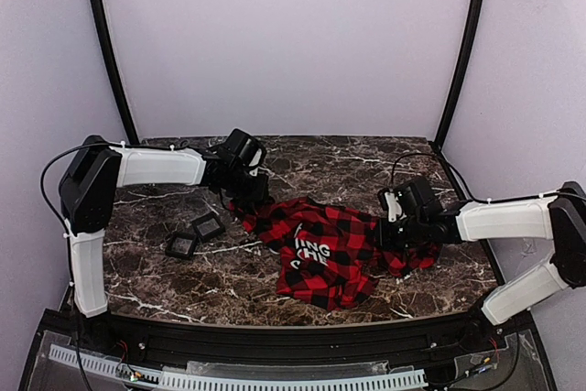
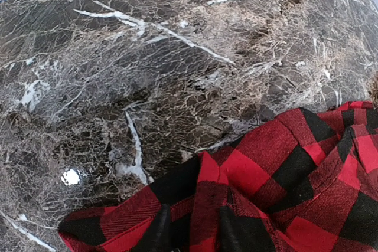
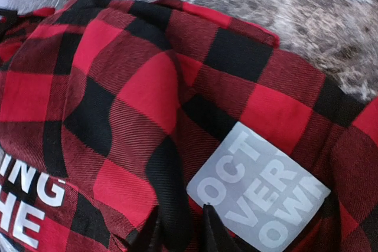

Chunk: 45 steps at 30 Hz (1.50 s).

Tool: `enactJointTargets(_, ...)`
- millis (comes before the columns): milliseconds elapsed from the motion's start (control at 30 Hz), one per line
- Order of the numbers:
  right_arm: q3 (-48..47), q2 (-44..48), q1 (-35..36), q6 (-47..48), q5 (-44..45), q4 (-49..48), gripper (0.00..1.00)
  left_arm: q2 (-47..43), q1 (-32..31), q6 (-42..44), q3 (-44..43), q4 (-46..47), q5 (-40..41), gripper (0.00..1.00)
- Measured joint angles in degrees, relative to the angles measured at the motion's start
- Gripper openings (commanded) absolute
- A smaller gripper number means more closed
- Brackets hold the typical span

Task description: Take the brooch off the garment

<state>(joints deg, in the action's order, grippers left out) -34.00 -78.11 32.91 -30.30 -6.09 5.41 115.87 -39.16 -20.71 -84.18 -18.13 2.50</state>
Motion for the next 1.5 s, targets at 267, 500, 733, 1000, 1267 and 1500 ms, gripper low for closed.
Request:
enactJointTargets(267, -1.99, 5.53, 6.99, 1.95, -0.57, 2.84, 0.0, -8.74, 0.0, -1.03, 15.1, 7.61, 3.56, 0.01)
enactJointTargets(500, 4.02, 12.02, 16.76, -2.84, -4.85, 0.39, 0.0, -22.95, 0.0, -3.21, 28.2, 14.25, 4.61, 0.01)
enactJointTargets(733, 8.55, 10.73, 22.18, -8.72, -4.48, 1.25, 0.26, -28.3, -0.28, -5.16, 34.71, 14.84, 4.61, 0.32)
enactJointTargets(1000, 1.97, 15.63, 22.73, -10.93, 5.16, 7.67, 0.79, -31.3, -0.22, -3.23, 33.14, 12.79, 4.61, 0.83)
enactJointTargets(1267, -3.82, 14.88, 22.71, -15.98, 17.64, 15.21, 0.86, -24.96, -0.22, 0.02, 23.91, 11.43, 4.5, 0.91)
enactJointTargets(1500, -3.85, 5.11, 19.8, -19.82, 21.09, 21.27, 0.87, -13.38, -0.22, 0.63, 16.98, 8.87, 3.8, 0.87)
